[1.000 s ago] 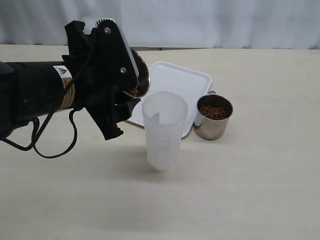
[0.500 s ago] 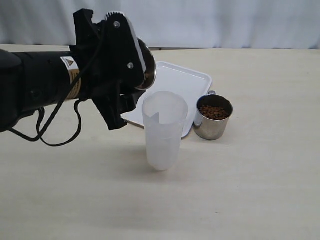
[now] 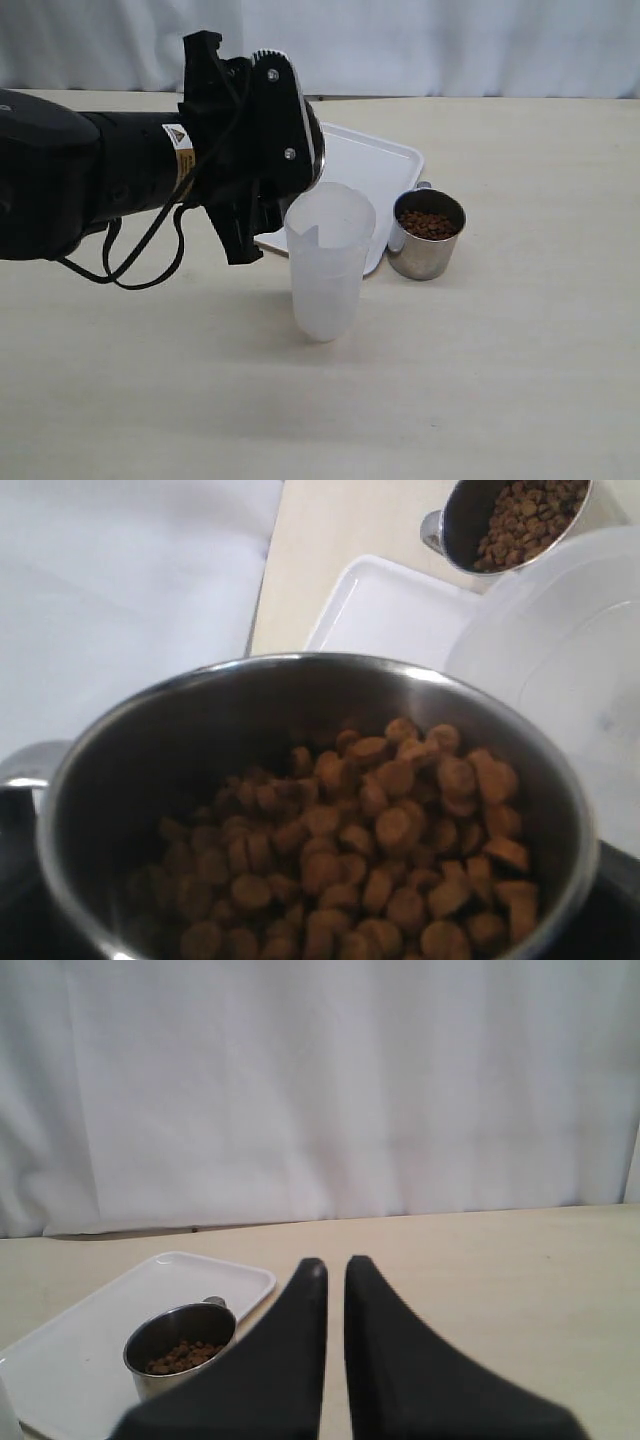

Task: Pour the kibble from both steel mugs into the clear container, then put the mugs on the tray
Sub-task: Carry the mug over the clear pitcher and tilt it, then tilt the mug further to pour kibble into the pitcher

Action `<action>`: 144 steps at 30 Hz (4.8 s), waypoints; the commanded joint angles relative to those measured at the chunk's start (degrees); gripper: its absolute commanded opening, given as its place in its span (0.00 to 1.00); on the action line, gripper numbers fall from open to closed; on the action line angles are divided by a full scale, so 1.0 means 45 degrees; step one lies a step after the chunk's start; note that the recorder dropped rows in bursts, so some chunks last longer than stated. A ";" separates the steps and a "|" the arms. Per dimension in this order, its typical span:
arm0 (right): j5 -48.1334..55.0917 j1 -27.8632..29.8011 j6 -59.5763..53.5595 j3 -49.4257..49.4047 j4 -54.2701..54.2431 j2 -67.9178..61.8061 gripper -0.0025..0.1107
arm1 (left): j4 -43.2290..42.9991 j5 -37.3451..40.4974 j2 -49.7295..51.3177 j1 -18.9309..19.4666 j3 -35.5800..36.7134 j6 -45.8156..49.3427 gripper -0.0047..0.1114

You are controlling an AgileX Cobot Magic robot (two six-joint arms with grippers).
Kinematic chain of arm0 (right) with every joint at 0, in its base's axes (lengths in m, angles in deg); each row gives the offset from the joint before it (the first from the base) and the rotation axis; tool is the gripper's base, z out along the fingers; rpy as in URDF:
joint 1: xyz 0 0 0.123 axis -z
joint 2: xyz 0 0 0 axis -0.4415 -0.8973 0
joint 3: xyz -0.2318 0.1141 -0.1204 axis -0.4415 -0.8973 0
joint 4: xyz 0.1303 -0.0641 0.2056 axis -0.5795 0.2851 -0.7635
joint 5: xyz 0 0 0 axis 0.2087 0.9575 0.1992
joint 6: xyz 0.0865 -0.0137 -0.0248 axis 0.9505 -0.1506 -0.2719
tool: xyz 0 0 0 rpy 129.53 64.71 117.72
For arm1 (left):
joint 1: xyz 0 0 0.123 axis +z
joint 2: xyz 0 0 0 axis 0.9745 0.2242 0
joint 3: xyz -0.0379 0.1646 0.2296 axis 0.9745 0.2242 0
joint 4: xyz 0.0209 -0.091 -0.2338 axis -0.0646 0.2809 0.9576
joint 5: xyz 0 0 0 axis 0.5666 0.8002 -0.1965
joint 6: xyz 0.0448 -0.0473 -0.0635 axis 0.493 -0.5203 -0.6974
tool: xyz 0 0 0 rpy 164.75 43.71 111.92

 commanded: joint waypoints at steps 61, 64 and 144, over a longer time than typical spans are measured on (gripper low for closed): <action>-0.0146 0.0075 -0.0047 -0.0052 -0.0064 0.0048 0.07 | -0.2380 0.0578 0.0088 -0.0036 -0.0462 0.1236 0.04; -0.0146 0.0075 -0.0047 -0.0052 -0.0064 0.0048 0.07 | -0.2380 0.0399 0.0088 -0.0036 -0.0462 0.1236 0.04; -0.0146 0.0075 -0.0047 -0.0052 -0.0064 0.0048 0.07 | -0.2380 0.0656 0.0816 -0.0036 -0.0847 0.4951 0.04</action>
